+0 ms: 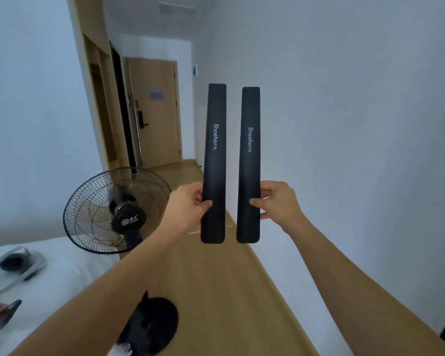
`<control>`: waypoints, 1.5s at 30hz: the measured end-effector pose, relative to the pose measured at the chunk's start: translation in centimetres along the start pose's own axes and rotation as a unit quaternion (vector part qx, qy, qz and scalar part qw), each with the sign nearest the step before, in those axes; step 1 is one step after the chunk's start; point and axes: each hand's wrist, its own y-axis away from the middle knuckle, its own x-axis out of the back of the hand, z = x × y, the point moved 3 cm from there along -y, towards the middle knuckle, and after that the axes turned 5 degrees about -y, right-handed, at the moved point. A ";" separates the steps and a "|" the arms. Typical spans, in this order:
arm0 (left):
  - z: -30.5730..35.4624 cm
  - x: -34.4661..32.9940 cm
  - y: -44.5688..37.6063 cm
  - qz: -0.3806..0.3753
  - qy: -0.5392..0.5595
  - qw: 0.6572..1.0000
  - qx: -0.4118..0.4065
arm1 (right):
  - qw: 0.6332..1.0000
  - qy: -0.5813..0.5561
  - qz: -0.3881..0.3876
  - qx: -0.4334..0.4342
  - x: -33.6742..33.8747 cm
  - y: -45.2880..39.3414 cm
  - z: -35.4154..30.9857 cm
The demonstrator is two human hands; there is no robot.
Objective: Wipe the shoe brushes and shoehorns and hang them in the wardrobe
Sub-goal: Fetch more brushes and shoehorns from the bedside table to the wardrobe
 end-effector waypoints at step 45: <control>-21.9 -23.0 -61.1 0.120 -0.037 0.988 0.086 | 0.985 -0.032 -0.162 0.041 -8.7 -72.6 25.6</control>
